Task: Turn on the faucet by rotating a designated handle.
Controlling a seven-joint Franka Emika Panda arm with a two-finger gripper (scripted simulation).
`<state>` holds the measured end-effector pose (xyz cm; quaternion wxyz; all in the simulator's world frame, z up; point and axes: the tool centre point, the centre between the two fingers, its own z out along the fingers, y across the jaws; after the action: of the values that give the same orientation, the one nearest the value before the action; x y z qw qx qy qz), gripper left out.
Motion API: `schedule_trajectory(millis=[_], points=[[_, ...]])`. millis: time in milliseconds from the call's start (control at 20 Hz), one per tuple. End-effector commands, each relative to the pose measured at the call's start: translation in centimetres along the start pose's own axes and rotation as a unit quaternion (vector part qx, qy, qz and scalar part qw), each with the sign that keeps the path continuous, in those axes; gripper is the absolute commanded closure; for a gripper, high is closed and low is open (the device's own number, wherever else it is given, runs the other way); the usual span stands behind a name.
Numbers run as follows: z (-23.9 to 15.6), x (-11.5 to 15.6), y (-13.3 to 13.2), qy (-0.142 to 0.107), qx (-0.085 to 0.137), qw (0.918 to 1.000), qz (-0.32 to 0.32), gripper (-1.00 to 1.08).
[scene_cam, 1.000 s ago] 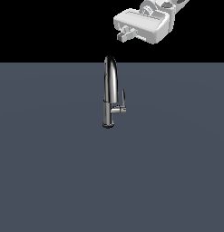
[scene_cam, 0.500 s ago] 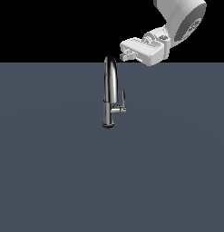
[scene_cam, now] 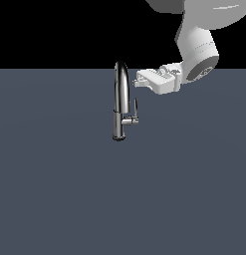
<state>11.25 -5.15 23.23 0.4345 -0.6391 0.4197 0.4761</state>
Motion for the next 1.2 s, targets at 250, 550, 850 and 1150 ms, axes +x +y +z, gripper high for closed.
schedule_trajectory(millis=[250, 550, 850, 1150], points=[[0.5, 4.6, -0.4, -0.052, 0.043, 0.9965, 0.049, 1.08], [0.9, 6.7, -0.5, -0.075, 0.063, 0.9925, 0.072, 1.08], [1.1, 7.2, -0.5, -0.079, 0.068, 0.9916, 0.077, 1.08], [1.1, 7.1, -0.3, -0.079, 0.068, 0.9916, 0.077, 1.08]])
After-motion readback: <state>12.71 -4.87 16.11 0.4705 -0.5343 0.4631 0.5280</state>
